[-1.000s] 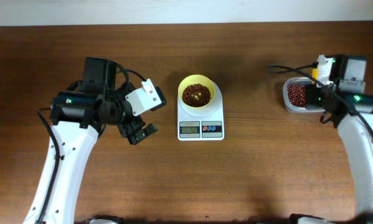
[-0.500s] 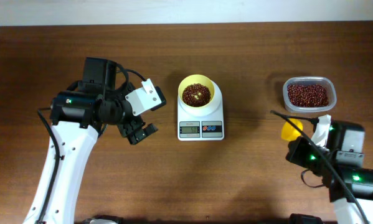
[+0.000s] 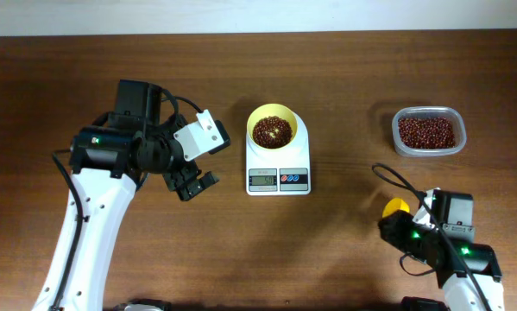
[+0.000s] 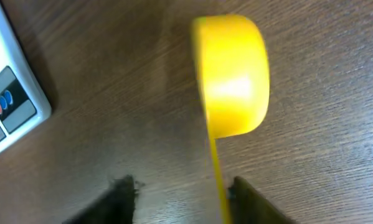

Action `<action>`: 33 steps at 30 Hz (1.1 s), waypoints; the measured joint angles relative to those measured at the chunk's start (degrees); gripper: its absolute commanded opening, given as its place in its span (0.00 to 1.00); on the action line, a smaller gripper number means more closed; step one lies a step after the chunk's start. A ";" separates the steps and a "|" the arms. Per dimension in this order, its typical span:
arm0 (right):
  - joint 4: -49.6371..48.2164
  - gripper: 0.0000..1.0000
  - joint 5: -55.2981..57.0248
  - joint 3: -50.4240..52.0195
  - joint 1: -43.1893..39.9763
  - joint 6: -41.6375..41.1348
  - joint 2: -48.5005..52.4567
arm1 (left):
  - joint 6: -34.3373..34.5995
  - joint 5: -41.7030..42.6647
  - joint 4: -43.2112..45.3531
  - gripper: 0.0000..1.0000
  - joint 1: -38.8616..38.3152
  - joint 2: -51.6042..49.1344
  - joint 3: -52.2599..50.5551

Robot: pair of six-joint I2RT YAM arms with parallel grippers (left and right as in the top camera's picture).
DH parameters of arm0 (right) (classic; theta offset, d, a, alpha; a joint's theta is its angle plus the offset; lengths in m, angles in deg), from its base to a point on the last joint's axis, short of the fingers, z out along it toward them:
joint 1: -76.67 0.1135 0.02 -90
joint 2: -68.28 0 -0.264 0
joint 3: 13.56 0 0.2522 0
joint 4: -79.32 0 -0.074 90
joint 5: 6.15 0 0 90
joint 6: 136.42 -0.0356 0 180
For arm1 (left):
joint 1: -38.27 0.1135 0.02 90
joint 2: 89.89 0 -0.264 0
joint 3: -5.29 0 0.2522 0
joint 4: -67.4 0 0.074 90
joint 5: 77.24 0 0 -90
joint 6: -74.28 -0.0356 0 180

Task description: Scoop item into bowl and weigh 50g on scale

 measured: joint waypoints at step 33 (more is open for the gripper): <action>-15.74 0.99 -30.08 -9.88 -0.11 12.61 -15.10 | 0.00 0.00 0.09 0.99 0.00 0.00 -0.02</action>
